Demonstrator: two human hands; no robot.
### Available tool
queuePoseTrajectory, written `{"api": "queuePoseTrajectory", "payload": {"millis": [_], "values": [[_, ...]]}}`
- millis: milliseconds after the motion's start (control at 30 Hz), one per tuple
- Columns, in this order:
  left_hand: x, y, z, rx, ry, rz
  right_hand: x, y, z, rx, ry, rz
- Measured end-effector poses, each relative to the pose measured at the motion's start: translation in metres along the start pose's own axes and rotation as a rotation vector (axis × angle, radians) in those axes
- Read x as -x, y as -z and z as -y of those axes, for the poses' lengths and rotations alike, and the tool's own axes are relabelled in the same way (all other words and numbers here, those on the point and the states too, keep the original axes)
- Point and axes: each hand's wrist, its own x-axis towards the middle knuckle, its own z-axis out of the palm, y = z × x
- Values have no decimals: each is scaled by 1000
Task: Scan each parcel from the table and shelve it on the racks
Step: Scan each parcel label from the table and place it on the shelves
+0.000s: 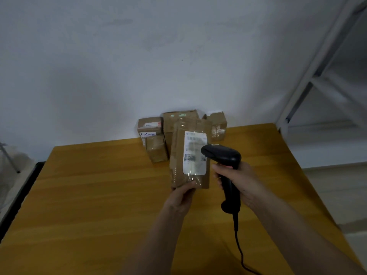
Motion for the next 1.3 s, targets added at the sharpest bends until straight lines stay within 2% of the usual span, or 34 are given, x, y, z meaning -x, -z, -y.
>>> {"api": "queuePoseTrajectory", "payload": {"millis": [200,467,800,1067,1167,1300], "values": [[-3,-27,20,71,-48,17,15,17,6,5,99,-11],[1,-44,36,67,-47,41,35,33,17,31,197,63],[15,-50,42,72,-28,46,49,40,20,81,229,79],[17,-52,39,-171,62,112,60,49,14,-3,200,-17],[14,-58,47,-229,107,153,68,61,7,-73,193,-104],[20,-73,62,-430,146,205,89,83,-1,-138,195,-249]]}}
